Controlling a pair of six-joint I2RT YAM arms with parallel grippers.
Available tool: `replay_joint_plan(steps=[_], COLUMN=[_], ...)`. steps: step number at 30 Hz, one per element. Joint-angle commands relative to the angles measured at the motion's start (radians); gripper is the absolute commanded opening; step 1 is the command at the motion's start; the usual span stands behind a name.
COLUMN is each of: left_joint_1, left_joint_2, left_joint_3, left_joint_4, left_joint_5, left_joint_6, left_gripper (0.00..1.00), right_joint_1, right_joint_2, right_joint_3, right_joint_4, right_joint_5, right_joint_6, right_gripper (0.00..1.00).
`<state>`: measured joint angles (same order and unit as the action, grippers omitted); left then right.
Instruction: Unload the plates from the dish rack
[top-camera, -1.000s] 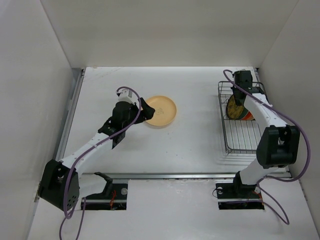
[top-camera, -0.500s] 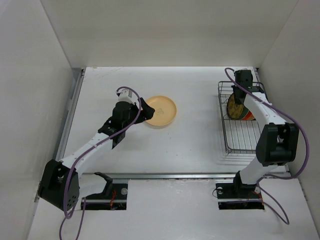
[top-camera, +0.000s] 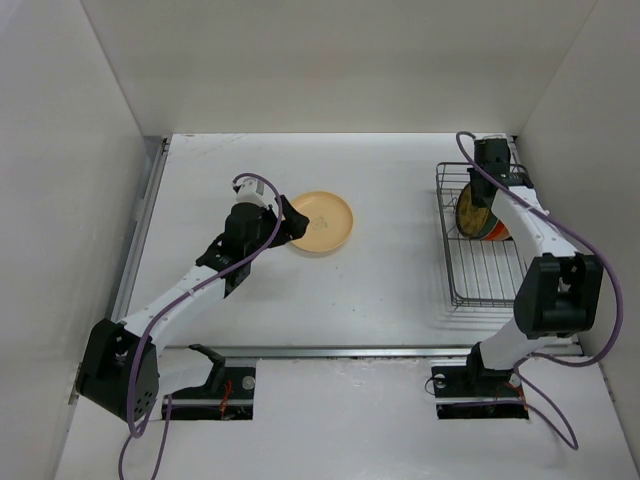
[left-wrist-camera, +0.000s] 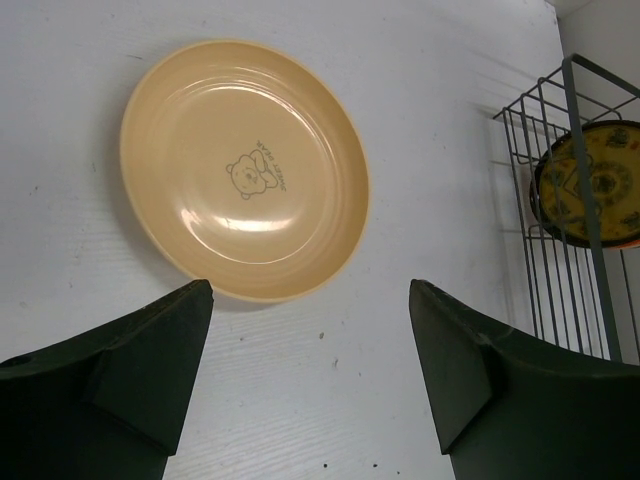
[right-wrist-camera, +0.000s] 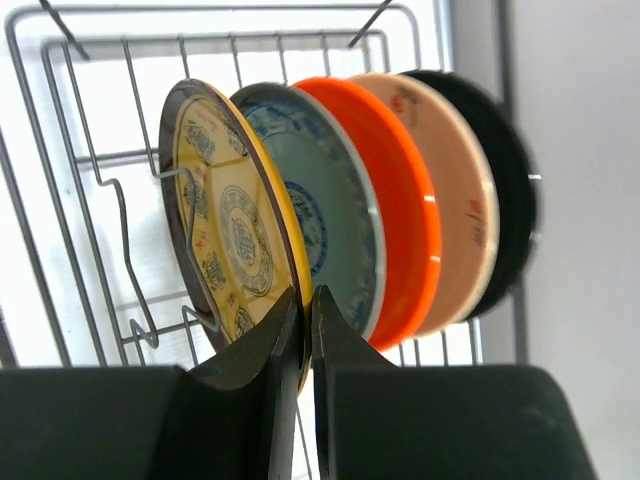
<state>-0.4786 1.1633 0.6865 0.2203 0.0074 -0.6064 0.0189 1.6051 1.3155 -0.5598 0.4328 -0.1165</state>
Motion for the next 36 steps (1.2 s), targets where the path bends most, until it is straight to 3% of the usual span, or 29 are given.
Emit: replay_joint_plan(steps=[1, 10, 14, 21, 22, 25, 29, 36], left_joint_1=[-0.006, -0.006, -0.006, -0.006, -0.006, -0.026, -0.054, -0.117], left_joint_2=[-0.007, -0.007, 0.003, 0.024, 0.036, 0.082, 0.124, 0.167], left_joint_3=[-0.004, -0.004, -0.004, -0.044, -0.044, -0.033, 0.004, 0.074], left_joint_4=[0.042, 0.042, 0.096, 0.332, 0.358, 0.418, 0.418, 0.352], left_joint_5=[-0.009, -0.009, 0.066, 0.402, 0.495, 0.595, 0.615, 0.603], left_joint_6=[0.014, 0.014, 0.034, 0.059, 0.059, 0.068, 0.108, 0.164], left_gripper=[0.76, 0.76, 0.76, 0.76, 0.76, 0.75, 0.74, 0.71], right_joint_1=[-0.004, -0.004, -0.004, 0.007, 0.024, 0.067, 0.131, 0.216], right_joint_2=[-0.100, -0.230, -0.310, -0.396, -0.396, -0.419, -0.428, -0.418], right_joint_3=[0.025, -0.022, -0.042, -0.062, -0.071, -0.094, -0.084, -0.073], right_joint_4=[0.044, 0.135, 0.156, 0.066, 0.051, 0.026, -0.029, -0.077], right_joint_5=[0.013, 0.109, 0.087, -0.326, -0.448, -0.645, -0.800, -0.884], right_joint_6=[0.050, 0.051, 0.051, 0.040, 0.040, 0.028, -0.015, -0.060], right_gripper=[0.00, 0.00, 0.00, 0.00, 0.00, 0.00, 0.00, 0.00])
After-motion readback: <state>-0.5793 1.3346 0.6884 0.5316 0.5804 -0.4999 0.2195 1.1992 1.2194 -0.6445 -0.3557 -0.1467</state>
